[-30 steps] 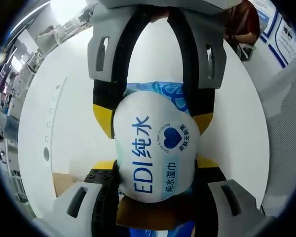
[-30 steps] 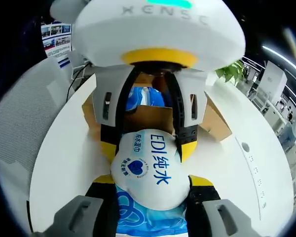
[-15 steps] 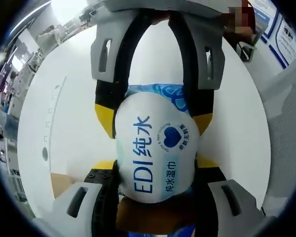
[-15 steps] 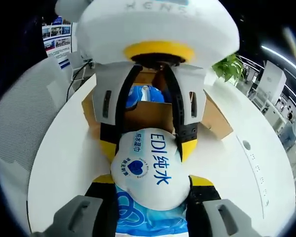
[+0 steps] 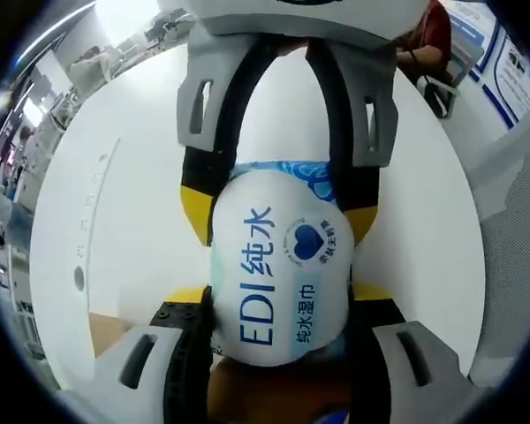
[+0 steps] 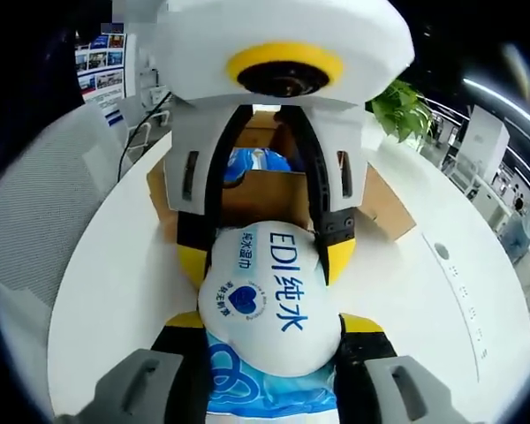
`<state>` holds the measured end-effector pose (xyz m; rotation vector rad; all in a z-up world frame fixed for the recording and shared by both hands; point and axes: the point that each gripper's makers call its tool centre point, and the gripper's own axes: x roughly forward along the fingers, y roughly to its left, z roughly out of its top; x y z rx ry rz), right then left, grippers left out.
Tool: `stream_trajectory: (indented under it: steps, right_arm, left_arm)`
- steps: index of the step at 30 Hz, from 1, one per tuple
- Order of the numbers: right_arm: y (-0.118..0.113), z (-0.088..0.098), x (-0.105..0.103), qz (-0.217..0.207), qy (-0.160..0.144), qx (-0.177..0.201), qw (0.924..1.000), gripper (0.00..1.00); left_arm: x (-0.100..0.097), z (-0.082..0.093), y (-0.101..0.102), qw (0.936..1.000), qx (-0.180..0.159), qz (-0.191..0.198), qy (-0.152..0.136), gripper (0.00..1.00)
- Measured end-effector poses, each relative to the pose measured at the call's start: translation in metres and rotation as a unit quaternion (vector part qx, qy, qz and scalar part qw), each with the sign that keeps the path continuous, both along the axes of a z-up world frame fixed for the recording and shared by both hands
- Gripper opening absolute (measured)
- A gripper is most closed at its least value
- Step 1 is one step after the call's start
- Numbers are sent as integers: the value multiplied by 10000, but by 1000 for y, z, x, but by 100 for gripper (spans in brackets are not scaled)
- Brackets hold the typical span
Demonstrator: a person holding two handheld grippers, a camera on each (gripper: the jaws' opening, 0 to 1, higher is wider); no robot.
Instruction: Operate the shoe box by opening the lid, removing the specified soft item, and placing it in the target area until the item is outside and the box remains undamaged.
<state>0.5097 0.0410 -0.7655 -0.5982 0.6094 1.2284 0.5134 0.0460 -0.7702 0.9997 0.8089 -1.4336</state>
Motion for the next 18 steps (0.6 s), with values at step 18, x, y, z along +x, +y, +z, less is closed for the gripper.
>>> stream_trajectory:
  steps: [18]
  right_arm:
    - [-2,3,0,-164,-86,175,9997,55]
  left_arm:
    - [1,0,-3,9999,-138,51,-9,61]
